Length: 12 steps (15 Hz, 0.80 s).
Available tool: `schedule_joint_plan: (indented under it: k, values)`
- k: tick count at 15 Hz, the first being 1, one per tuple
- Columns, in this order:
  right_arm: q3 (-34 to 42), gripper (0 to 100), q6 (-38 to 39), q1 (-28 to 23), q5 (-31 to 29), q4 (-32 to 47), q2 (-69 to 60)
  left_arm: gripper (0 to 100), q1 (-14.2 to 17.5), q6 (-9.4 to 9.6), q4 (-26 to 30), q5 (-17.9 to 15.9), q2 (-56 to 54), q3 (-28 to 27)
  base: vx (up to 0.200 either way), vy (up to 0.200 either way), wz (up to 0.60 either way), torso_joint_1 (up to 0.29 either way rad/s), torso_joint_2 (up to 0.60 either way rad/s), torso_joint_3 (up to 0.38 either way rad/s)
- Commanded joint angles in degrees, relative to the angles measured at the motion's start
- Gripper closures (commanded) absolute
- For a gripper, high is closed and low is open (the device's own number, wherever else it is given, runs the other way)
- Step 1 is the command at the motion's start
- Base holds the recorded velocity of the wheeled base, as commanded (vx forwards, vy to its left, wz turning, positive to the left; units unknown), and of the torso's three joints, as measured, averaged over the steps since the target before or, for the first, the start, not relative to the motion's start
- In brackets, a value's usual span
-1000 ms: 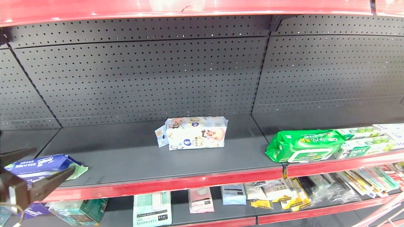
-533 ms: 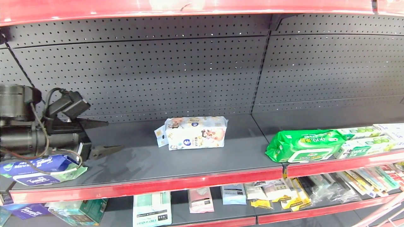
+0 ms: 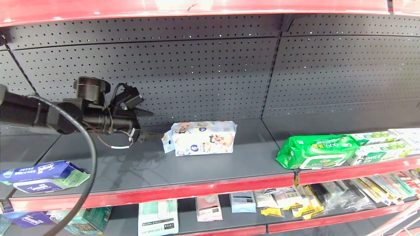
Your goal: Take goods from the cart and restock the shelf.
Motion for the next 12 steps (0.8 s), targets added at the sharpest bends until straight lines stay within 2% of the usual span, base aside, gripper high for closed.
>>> schedule_joint_plan:
  k: [1,4,12]
  values:
    - [0.5,100,0.0,-0.4,-0.1,0.0,-0.3,0,-2.1,0.07,1.6,-1.0,7.0,-6.9,0.000,0.000,0.00,0.000,0.00,0.000]
    - [0.8,100,0.0,-0.7,-0.2,0.0,-0.3,0,-3.0,0.25,2.6,-2.9,9.4,-9.2,0.000,0.000,0.00,0.000,0.00,0.000]
    - [1.5,100,-0.3,-1.7,-0.2,0.0,-0.3,0,-6.4,0.16,2.8,-4.3,15.9,-16.5,0.000,0.000,0.00,0.000,0.00,0.000]
